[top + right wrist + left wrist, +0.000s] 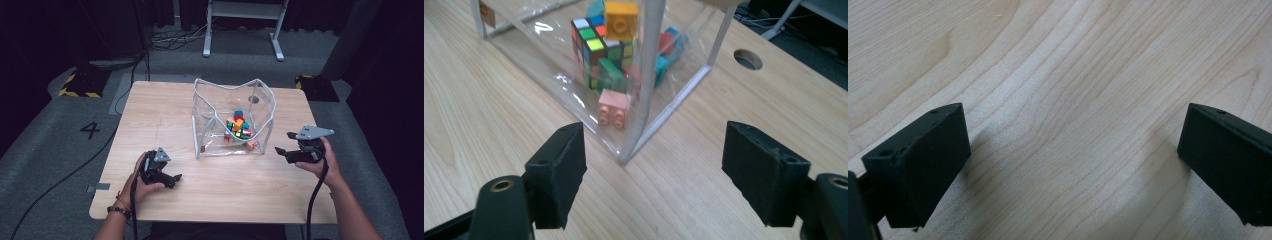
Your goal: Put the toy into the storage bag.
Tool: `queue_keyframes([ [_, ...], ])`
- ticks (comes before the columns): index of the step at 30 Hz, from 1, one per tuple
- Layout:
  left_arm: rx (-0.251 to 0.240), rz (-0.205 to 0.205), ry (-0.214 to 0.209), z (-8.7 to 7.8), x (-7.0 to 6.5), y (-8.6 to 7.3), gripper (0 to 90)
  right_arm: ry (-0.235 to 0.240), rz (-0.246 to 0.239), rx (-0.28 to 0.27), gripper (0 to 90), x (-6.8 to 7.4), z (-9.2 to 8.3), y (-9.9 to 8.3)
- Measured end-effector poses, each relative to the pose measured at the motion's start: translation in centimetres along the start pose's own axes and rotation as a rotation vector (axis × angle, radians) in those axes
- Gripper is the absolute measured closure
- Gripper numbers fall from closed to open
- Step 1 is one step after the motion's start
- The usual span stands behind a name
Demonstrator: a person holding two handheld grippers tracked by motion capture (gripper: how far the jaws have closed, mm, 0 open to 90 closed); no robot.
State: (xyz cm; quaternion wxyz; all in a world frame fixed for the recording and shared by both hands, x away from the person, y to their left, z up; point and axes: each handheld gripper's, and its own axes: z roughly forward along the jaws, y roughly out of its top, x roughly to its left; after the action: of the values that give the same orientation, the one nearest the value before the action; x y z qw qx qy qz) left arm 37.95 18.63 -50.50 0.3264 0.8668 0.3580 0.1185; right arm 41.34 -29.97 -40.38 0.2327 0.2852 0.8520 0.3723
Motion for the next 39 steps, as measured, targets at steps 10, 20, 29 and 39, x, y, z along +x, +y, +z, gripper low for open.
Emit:
queue_keyframes([
  [10,0.000,-0.001,0.000,0.0,0.0,0.0,0.6,0.000,-0.012,0.051,25.2,0.1,0.5,-2.3],
  [20,0.000,-0.001,0.000,0.0,0.0,0.0,0.6,0.010,0.018,0.106,24.2,0.4,1.2,-5.1],
  [29,-0.001,-0.001,0.000,0.0,0.0,0.0,0.5,0.021,0.060,0.141,22.5,0.7,1.3,-8.2],
  [39,-0.001,-0.001,0.000,0.0,0.0,0.0,0.6,0.043,0.123,0.128,20.4,1.3,1.2,-10.8],
])
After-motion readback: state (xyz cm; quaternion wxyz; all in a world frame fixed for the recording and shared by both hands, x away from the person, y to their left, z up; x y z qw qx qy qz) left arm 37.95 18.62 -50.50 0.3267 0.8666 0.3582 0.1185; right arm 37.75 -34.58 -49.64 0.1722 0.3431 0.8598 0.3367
